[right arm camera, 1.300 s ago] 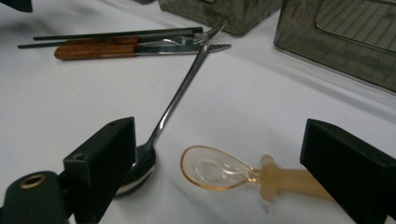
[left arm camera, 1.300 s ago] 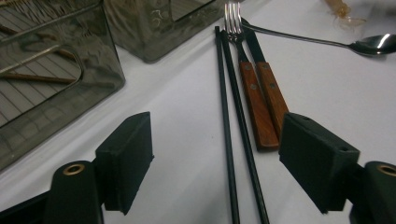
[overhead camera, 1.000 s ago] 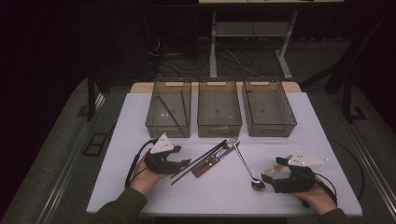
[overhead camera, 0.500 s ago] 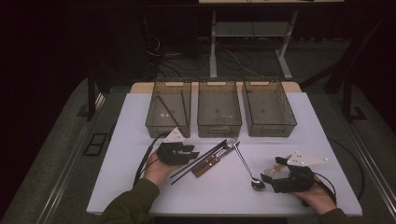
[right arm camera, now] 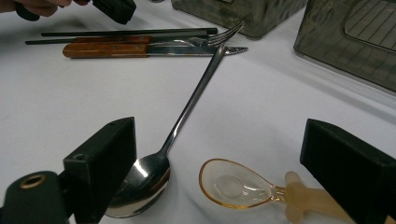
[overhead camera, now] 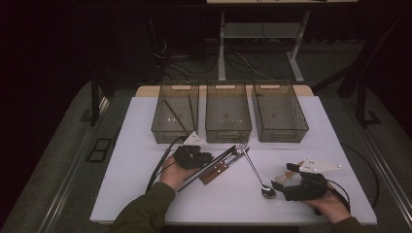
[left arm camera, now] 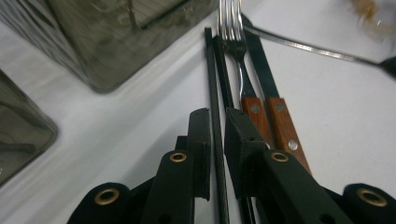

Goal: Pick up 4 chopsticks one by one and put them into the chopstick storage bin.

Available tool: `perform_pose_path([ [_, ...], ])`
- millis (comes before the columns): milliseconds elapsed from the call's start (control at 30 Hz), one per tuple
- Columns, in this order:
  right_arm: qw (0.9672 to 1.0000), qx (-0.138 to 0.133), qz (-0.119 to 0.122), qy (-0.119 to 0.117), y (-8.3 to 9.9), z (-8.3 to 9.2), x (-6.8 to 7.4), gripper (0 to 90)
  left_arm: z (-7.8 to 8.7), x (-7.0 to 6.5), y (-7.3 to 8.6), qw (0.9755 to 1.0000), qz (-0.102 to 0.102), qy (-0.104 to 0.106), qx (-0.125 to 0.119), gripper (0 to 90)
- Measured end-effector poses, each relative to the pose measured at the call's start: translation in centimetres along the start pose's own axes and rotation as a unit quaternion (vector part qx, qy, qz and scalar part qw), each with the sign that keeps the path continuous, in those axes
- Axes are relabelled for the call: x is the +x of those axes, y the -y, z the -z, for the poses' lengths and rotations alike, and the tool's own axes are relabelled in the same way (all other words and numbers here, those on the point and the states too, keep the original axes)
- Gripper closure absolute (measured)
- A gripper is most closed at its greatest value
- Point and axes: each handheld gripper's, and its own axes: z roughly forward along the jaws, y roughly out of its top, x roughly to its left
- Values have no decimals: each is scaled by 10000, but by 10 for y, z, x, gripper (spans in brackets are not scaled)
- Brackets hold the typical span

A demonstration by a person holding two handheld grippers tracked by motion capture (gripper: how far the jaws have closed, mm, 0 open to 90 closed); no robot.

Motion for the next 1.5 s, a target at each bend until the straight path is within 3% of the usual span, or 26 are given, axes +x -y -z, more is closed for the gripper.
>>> perform_pose_path([
  [400,10000,10,57,2,0,0,0,104,-6,-2,2,9997,-79,-78,234,803],
  [833,10000,25,84,23,0,0,1,103,-7,-5,4,9997,-82,-143,189,855],
  [1500,9999,21,112,30,0,1,1,104,0,-2,4,9994,-120,-135,285,859],
])
